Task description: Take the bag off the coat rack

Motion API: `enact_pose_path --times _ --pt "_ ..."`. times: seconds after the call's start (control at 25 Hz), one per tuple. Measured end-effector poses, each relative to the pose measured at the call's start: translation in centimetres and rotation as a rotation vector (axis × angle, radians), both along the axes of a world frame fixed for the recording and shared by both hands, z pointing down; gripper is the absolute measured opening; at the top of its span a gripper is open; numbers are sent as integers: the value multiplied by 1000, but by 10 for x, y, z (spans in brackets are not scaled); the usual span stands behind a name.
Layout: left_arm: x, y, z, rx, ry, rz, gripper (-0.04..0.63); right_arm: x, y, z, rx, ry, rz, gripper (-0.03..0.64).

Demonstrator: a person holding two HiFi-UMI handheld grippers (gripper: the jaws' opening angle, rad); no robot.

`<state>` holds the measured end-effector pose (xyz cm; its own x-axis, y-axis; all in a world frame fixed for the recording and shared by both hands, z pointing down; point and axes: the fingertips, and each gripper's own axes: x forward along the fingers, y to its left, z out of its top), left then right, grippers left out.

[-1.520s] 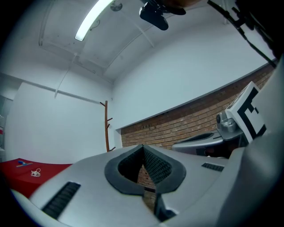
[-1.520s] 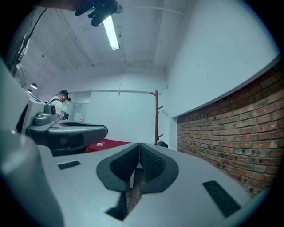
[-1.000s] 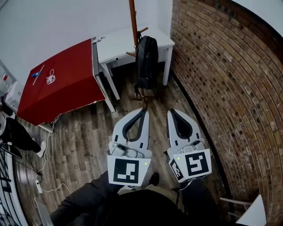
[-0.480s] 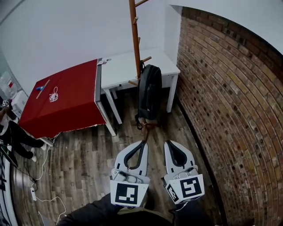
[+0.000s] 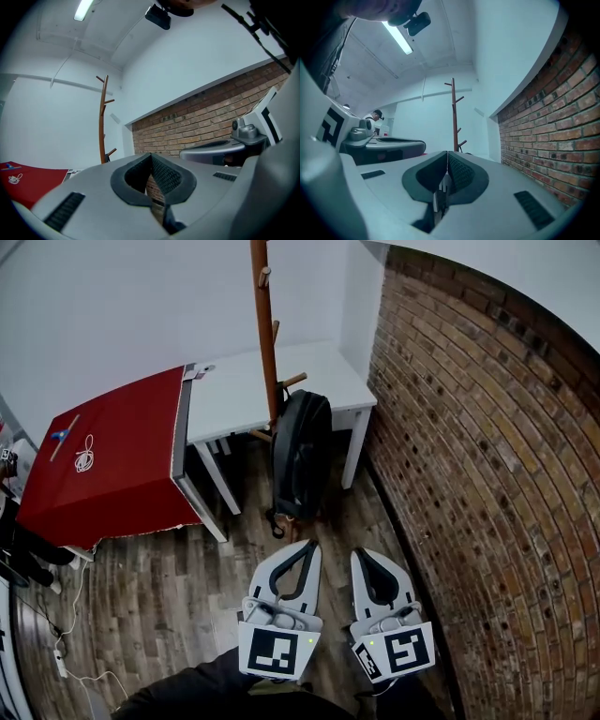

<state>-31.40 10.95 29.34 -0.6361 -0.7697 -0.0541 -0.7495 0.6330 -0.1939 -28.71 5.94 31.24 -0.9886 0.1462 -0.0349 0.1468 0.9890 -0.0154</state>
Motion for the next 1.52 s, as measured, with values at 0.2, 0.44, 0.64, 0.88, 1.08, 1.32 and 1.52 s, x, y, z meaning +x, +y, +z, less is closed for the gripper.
enact_pose_path --times 0.2,0.44,0.64,0.88,1.08,1.32,1.52 --pt "-67 -40 10 1 15 34 9 -65 -36 14 -13 19 26 8" --pt "-134 -69 8 27 43 42 9 -125 -68 14 -8 37 50 8" --pt "-160 -85 -6 48 27 52 9 -154 -84 -6 19 13 47 8" --pt "-190 -100 -8 64 31 20 9 -189 -99 -11 19 -4 11 8" --pt "-221 -123 -3 35 13 -38 9 -234 -119 -4 -8 -16 -79 8" --pt "-275 -145 0 16 35 -190 9 -306 -141 -6 -39 -16 -248 8" --pt "-320 -144 2 61 86 -370 9 -364 -145 -2 -51 9 -398 8"
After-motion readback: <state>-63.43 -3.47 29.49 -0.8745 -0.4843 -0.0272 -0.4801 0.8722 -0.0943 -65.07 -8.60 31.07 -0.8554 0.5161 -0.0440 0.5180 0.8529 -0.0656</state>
